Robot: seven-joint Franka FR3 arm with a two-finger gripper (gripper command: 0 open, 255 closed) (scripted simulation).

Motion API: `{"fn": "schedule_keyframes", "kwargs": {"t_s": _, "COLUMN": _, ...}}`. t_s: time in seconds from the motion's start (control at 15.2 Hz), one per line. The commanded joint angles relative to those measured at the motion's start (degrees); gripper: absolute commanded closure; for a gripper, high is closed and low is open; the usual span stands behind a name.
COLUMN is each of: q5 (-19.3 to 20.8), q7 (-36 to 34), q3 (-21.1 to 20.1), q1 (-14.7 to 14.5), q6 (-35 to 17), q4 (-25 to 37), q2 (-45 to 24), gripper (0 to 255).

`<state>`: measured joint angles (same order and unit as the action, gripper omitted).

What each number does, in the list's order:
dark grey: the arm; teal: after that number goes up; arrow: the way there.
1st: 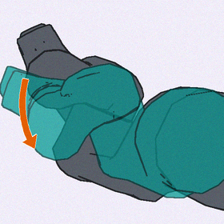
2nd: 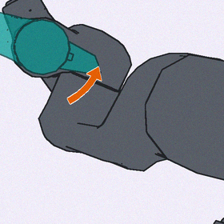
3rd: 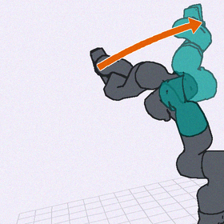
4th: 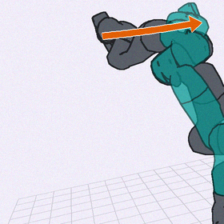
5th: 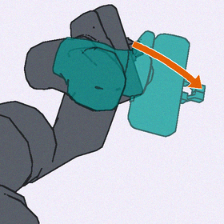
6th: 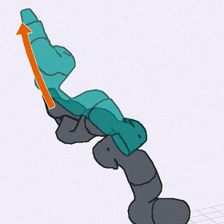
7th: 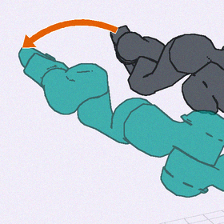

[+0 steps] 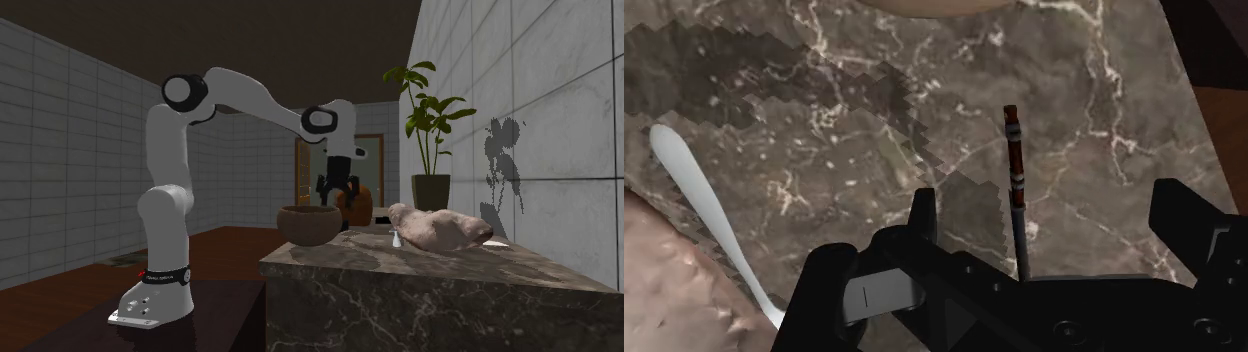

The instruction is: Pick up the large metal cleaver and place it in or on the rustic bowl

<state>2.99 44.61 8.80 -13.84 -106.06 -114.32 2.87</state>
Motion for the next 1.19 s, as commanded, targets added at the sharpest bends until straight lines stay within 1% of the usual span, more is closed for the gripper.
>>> {"fn": "schedule_keyframes", "kwargs": {"t_s": 0.0, "q5": -0.6, "q7": 4.1, "q3": -0.6, "q1": -0.9, "q6": -0.9, "q4": 2.5, "q2": -3.7, "gripper": 0}}
{"fn": "schedule_keyframes", "kwargs": {"t_s": 0.53, "q5": -0.6, "q7": 4.1, "q3": -0.6, "q1": -0.7, "q6": -6.7, "q4": -2.3, "q2": -4.6, "gripper": 0}}
{"fn": "schedule_keyframes", "kwargs": {"t_s": 1.06, "q5": -0.6, "q7": 4.1, "q3": -0.6, "q1": -0.7, "q6": -6.7, "q4": -2.3, "q2": -4.7, "gripper": 0}}
{"fn": "schedule_keyframes", "kwargs": {"t_s": 1.12, "q5": -0.6, "q7": 4.1, "q3": -0.6, "q1": -0.7, "q6": -6.7, "q4": -2.3, "q2": -4.7, "gripper": 255}}
